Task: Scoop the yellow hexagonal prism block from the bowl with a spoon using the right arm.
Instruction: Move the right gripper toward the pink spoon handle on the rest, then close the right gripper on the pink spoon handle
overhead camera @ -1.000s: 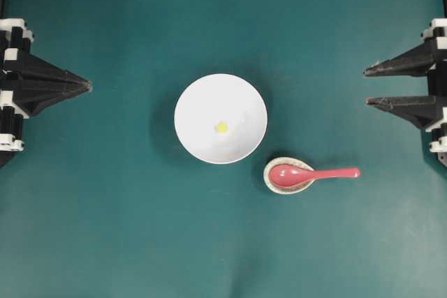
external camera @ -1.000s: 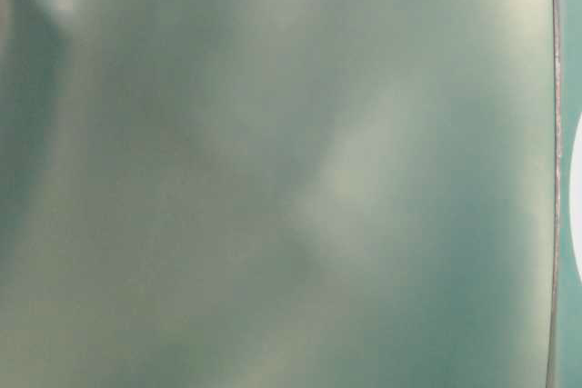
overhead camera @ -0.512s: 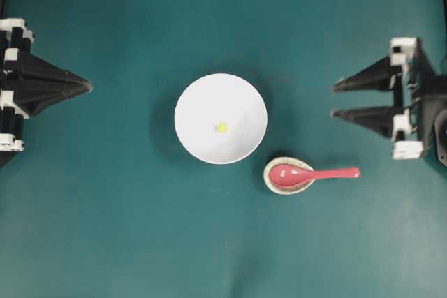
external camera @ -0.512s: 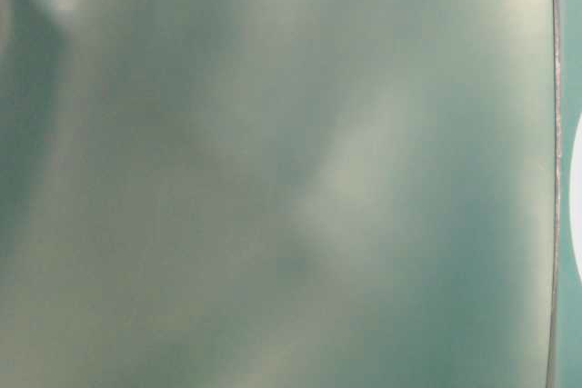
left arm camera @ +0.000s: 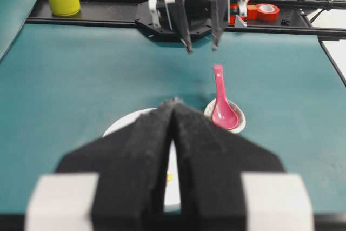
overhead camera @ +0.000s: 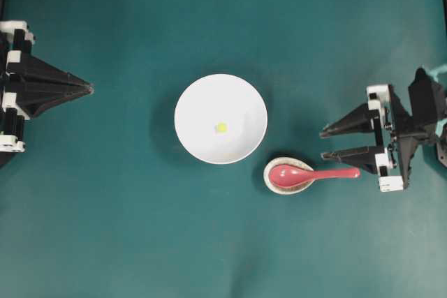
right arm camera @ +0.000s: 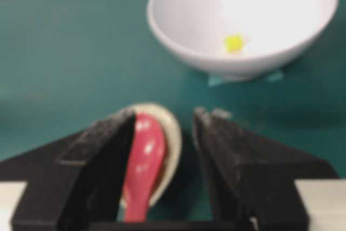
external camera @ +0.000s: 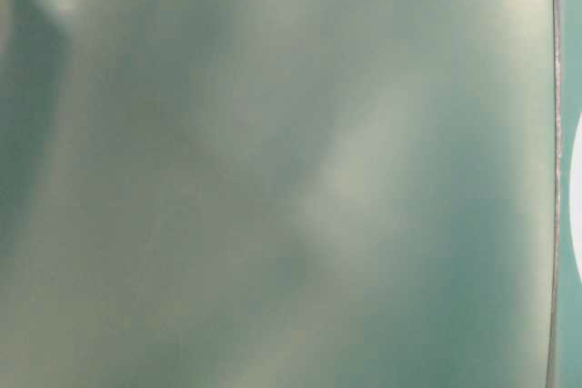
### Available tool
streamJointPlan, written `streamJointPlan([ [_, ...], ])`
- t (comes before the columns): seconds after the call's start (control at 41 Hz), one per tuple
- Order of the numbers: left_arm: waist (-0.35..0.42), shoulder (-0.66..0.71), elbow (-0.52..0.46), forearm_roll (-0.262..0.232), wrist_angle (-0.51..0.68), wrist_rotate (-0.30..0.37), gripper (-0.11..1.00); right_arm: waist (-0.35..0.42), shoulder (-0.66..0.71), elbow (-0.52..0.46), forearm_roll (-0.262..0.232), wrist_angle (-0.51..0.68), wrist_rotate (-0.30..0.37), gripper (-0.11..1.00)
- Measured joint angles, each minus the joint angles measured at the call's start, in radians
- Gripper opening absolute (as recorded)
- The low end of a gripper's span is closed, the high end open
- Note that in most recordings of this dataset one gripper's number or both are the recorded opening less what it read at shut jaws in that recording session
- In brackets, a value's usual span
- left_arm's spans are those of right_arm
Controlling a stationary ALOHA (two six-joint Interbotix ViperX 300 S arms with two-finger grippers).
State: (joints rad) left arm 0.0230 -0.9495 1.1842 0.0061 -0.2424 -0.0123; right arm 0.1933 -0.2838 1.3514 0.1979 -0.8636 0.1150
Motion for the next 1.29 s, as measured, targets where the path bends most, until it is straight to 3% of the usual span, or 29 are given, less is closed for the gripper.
streamJointPlan([
  [0.268, 0.0, -0.002, 0.002, -0.002, -0.002, -0.002, -0.01, 0.097, 0.195, 0.006, 0.084, -0.181, 0.005, 0.53],
  [0.756, 0.0, -0.005, 0.002, -0.002, 0.0, -0.029, -0.01, 0.25, 0.39, -0.008, 0.233, -0.288, 0.041, 0.53],
  [1.292, 0.0, -0.003, 0.0, -0.002, 0.0, -0.029, -0.01, 0.268, 0.479, -0.037, 0.253, -0.295, 0.041, 0.53],
])
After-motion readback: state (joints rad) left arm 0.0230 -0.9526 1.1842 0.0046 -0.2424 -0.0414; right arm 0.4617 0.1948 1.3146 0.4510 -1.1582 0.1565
